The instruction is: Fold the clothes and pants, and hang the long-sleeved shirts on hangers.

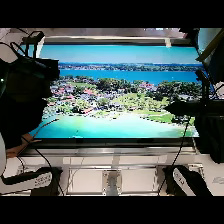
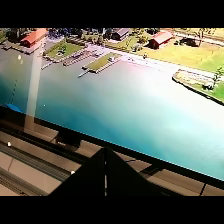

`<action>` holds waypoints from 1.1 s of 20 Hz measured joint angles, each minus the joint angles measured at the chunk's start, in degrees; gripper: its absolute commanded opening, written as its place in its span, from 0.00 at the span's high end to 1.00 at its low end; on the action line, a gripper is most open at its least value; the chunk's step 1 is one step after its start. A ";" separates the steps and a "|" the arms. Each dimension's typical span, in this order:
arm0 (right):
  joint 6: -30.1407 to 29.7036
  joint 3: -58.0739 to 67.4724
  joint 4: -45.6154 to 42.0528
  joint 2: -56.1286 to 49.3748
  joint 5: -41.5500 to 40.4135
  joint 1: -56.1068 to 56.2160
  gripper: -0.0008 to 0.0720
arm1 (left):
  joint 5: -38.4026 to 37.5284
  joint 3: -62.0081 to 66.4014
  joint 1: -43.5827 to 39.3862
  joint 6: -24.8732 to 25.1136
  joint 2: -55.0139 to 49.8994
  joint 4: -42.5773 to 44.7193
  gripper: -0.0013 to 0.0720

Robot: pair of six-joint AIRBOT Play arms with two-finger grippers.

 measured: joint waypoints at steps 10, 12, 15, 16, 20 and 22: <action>0.00 0.00 0.00 0.00 0.00 0.00 0.97 | -0.02 0.00 0.00 -0.02 0.00 -0.02 0.96; 0.00 0.00 0.00 0.00 0.00 0.00 0.97 | 0.00 0.00 0.00 0.00 0.00 0.00 0.96; 0.00 0.00 0.00 0.00 -0.09 0.00 0.97 | 0.20 0.00 0.00 0.00 -0.07 0.02 0.96; 0.00 0.00 0.00 0.00 -0.83 0.00 0.97 | 0.83 0.00 0.00 0.00 -0.26 0.37 0.95; 0.00 0.00 -0.02 -0.07 -11.80 0.00 0.97 | 2.40 -0.02 0.87 -0.90 -2.58 10.19 0.34; 0.00 0.00 0.09 -0.04 -18.75 0.00 0.97 | 2.62 -0.02 2.75 -4.39 -4.44 18.18 0.18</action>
